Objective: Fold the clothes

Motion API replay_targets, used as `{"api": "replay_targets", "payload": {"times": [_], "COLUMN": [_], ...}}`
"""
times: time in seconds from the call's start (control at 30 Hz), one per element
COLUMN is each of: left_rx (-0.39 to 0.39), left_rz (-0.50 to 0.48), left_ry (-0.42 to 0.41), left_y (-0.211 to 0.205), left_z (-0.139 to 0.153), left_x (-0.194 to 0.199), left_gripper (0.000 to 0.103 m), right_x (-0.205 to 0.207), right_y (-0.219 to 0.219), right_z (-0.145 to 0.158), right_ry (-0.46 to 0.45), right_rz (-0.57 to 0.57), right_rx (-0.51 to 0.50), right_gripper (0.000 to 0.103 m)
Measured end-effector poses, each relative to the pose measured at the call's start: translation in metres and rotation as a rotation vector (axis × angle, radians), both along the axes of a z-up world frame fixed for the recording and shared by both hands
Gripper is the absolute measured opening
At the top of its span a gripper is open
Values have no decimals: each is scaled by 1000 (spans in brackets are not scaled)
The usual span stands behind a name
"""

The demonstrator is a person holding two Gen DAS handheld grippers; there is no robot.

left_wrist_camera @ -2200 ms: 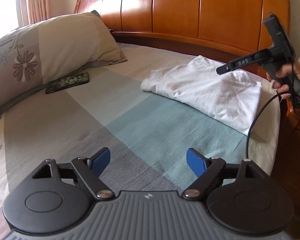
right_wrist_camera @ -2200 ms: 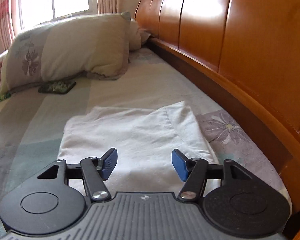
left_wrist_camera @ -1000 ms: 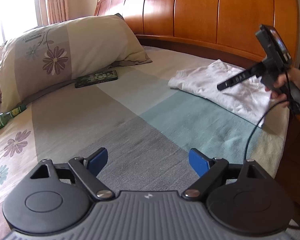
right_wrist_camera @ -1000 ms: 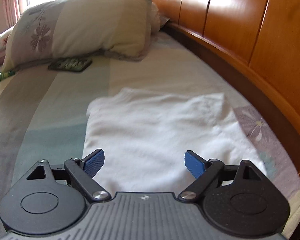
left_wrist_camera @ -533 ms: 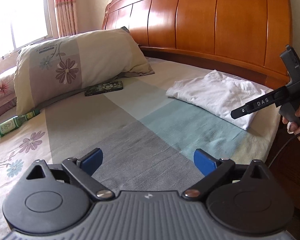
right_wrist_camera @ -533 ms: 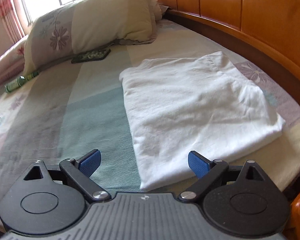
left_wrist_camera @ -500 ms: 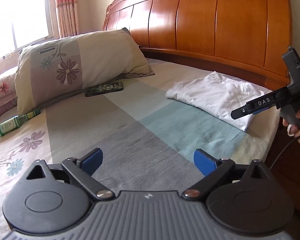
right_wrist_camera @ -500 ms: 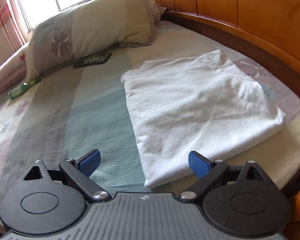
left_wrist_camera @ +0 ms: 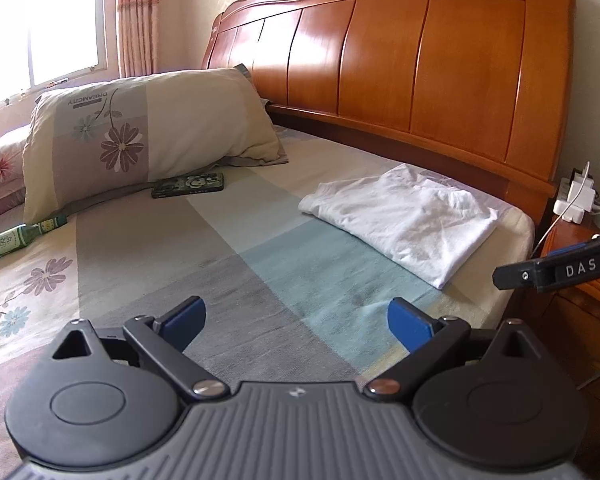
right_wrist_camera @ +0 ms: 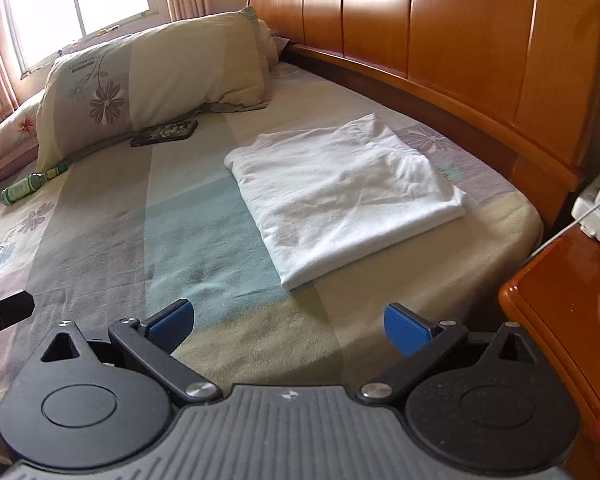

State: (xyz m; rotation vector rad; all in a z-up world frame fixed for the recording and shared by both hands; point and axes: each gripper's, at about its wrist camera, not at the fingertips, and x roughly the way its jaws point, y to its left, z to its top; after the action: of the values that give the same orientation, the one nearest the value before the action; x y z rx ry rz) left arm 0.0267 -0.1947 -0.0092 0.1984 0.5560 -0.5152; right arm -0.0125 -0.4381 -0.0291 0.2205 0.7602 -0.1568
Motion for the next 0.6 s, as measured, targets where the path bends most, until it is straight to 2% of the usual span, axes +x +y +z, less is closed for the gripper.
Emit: {"api": "replay_targets", "payload": {"times": [0.27, 0.6], "left_rx": [2, 3], "left_rz": [-31, -36], "left_ry": [-7, 5], "left_y": [-17, -27], "left_z": [11, 19], "left_x": [-20, -42], "left_gripper": [98, 98], "right_x": [-37, -65], "right_y": [12, 29], "right_z": [19, 33], "right_ry": [-2, -26], "right_rz": [-49, -47], "right_rx": [-48, -80], "right_gripper": [103, 103]}}
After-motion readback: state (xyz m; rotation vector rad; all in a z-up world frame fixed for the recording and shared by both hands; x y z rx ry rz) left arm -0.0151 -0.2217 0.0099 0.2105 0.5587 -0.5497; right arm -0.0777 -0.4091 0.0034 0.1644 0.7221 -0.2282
